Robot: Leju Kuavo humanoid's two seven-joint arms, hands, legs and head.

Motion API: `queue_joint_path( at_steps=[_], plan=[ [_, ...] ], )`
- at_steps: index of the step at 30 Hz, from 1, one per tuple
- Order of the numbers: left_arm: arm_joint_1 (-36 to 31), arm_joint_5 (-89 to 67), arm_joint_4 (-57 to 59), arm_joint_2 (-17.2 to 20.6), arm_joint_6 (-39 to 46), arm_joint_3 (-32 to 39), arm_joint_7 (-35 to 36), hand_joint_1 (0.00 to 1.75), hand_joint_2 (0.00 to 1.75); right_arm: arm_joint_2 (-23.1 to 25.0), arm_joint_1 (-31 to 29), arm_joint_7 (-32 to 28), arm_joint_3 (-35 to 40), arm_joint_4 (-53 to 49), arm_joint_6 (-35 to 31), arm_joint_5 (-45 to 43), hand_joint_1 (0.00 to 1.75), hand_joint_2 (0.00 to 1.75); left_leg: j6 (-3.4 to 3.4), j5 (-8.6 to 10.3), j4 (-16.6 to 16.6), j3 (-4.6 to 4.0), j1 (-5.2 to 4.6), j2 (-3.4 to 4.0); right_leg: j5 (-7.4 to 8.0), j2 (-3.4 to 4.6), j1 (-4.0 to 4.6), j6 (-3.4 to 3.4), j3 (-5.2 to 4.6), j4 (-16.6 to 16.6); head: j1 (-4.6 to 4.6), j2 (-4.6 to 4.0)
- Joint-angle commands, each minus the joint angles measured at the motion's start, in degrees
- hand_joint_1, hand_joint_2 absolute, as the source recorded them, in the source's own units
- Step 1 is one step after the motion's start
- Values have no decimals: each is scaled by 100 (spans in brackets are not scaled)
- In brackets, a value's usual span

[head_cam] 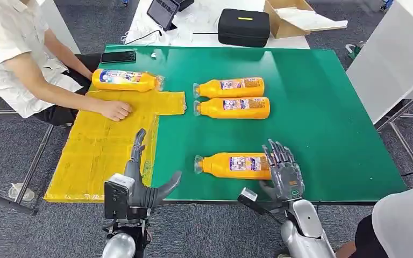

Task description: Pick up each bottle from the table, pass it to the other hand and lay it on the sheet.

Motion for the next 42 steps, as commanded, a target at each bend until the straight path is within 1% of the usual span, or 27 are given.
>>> queue_joint_path(
  at_steps=[1, 2, 3, 4, 6, 8, 10, 12, 18, 21, 23, 24, 29, 31, 32, 33, 35, 36, 37, 42],
  plan=[
    [-258, 65, 458, 88, 36, -166, 76, 0, 175, 14, -464, 36, 55, 1037, -18, -53, 0, 175, 6, -10, -8, 38, -4, 8, -8, -2, 0, -9, 37, -7, 0, 0],
    [-265, 71, 463, 90, 37, -174, 83, 0, 175, 16, -488, 24, 53, 1090, -18, -84, 0, 175, 4, -5, -6, 21, -1, 9, -2, 2, 2, -6, 21, -7, 0, 0],
    [-277, 79, 472, 90, 34, -189, 96, 0, 175, 8, -509, 59, 58, 1165, -18, -59, 0, 175, 7, -10, -6, 36, -3, 12, -6, 3, 1, -9, 35, -7, 2, 0],
    [-287, 84, 480, 92, 30, -203, 108, 0, 175, 7, -520, 53, 56, 1240, -18, -93, 0, 175, 4, -4, -5, 19, -1, 8, -2, 1, 1, -6, 20, -6, 0, 0],
    [-304, 92, 503, 93, 19, -223, 149, 0, 175, -2, -519, 44, 60, 1363, -18, -148, 0, 175, 8, -13, -6, 49, -4, 10, -12, -3, 1, -13, 50, -7, 2, 0],
    [-309, 97, 501, 107, -14, -252, 178, 0, 175, -47, -527, 135, 106, 1559, -18, -138, 0, 175, 4, -6, -7, 27, -2, 3, -6, -4, 1, -9, 30, -7, 2, 0],
    [-282, 72, 422, 129, -42, -294, 188, 0, 175, -79, -525, 170, 117, 1722, -18, -200, 0, 175, 4, -7, -8, 33, -1, 0, -8, -8, 2, -10, 36, -9, 0, 0],
    [-255, 50, 350, 147, -70, -329, 216, 0, 175, -117, -562, 278, 171, 1897, -18, -154, 0, 175, 2, -2, -5, 16, 0, -2, -3, -7, 3, -6, 19, -7, 2, 0],
    [-236, 43, 325, 150, -72, -343, 223, 0, 175, -137, -561, 264, 172, 1900, -18, -173, 0, 175, 6, -8, -7, 44, 0, 0, -7, -11, 4, -10, 42, -10, 2, 0],
    [-236, 43, 325, 150, -72, -343, 223, 0, 175, -137, -561, 264, 172, 1900, -18, -173, 0, 175, 4, -3, -6, 38, -2, -2, -2, -10, 1, -7, 33, -8, 0, 0],
    [-236, 43, 325, 150, -72, -343, 223, 0, 175, -137, -561, 264, 172, 1900, -18, -173, 0, 175, 7, -5, -9, 59, -2, -4, -5, -17, 3, -14, 55, -12, 2, 0],
    [-238, 41, 312, 160, -105, -349, 259, 0, 175, -154, -645, 360, 248, 2102, -18, -179, 0, 175, 6, -4, -9, 59, -2, -5, -4, -17, 2, -13, 55, -11, 2, 2],
    [-267, 37, 375, 151, -151, -352, 302, 0, 175, -242, -769, 506, 396, 2373, -18, -141, 0, 175, 4, -3, -7, 70, 0, 1, 1, -8, 3, -11, 66, -11, 0, 2],
    [-271, 37, 346, 148, -163, -353, 302, 0, 175, -253, -866, 336, 456, 2639, 54, -359, 0, 175, 6, -2, -8, 81, -2, 1, 4, -13, 2, -16, 74, -13, 2, 0],
    [-269, 36, 334, 149, -165, -354, 302, 0, 175, -269, -877, 322, 486, 2667, 74, -359, 147, 175, 5, -2, -6, 81, 0, 3, 5, -9, 3, -15, 74, -12, 2, 2],
    [-268, 54, 311, 152, -185, -349, 309, 0, 175, -287, -912, 258, 520, 2732, 161, -485, 175, 175, 9, 0, -11, 89, -4, 0, 4, -21, 3, -24, 82, -14, 0, 0],
    [-281, 79, 329, 146, -190, -324, 320, 0, 175, -315, -952, 258, 551, 2766, 216, -539, 175, 175, 7, -2, -4, 84, -1, 5, 7, -8, 2, -14, 76, -11, 2, 0],
    [-285, 96, 345, 138, -191, -310, 321, 0, 175, -322, -976, 249, 549, 2805, 277, -609, 175, 175, 11, 2, -9, 86, -4, 0, 7, -19, 2, -22, 80, -13, 0, 0],
    [-285, 112, 352, 135, -194, -300, 319, 0, 175, -328, -985, 245, 558, 2826, 306, -638, 175, 175, 8, 1, -6, 84, -3, 4, 9, -10, 1, -16, 76, -10, 2, 2],
    [-278, 314, 365, 127, -318, -267, 293, 0, 175, -400, -1059, 279, 591, 3046, 507, -867, 175, 175, 13, 8, -10, 91, 0, -3, 10, -21, 4, -18, 89, -16, 2, 0]
  ],
)
